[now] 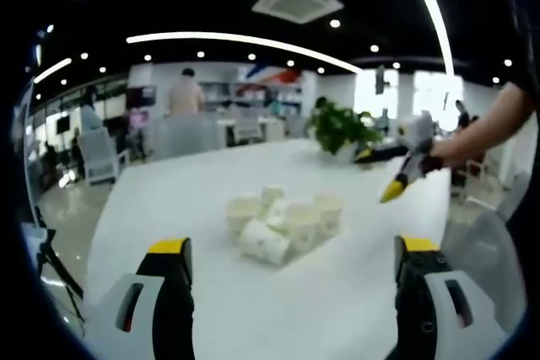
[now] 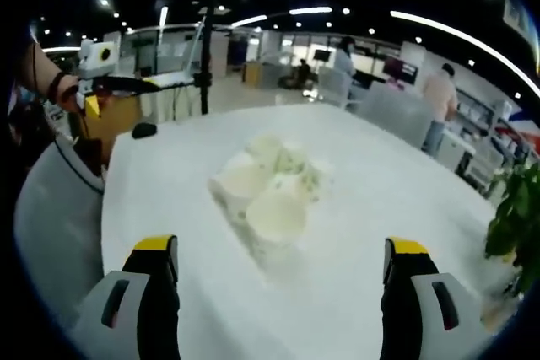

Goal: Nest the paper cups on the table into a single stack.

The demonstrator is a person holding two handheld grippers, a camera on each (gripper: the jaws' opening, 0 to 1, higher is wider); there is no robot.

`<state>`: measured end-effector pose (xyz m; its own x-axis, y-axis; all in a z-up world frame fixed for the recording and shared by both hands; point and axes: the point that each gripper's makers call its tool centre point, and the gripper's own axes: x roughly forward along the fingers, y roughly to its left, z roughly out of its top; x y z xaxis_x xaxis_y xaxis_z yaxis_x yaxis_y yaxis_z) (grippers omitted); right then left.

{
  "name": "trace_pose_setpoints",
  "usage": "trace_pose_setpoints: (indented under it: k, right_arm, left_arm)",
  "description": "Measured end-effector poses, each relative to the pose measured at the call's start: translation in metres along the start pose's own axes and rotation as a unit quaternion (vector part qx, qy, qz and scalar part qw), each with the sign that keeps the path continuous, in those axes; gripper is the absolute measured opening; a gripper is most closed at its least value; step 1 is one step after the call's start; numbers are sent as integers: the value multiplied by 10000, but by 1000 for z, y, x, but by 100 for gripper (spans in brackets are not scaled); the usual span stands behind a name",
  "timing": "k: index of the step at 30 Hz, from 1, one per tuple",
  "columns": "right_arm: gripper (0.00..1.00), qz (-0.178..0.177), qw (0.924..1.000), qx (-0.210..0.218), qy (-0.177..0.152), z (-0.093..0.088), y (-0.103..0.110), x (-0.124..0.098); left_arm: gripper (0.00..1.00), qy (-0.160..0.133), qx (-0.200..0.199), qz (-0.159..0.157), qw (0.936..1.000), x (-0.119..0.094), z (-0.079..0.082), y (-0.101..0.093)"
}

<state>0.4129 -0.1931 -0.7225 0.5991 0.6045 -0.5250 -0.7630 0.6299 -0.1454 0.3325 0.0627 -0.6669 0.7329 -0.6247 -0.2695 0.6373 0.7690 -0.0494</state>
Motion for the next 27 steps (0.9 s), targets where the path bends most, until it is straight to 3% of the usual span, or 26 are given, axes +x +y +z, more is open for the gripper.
trace_pose_setpoints:
  k: [6, 16, 24, 27]
  right_arm:
    - [100, 16, 9999, -117, 40, -1, -5, 17]
    - [92, 318, 9989, -184, 295, -19, 3, 52]
    - [83, 505, 9979, 7, 398, -23, 5, 67]
    - [81, 518, 9979, 131, 369, -27, -6, 79]
  left_arm:
    - [100, 41, -42, -56, 10000, 0, -5, -5]
    - [100, 147, -86, -91, 9998, -3, -13, -12]
    - [100, 229, -86, -64, 9997, -6, -17, -14]
    - [100, 229, -51, -98, 9997, -6, -17, -16]
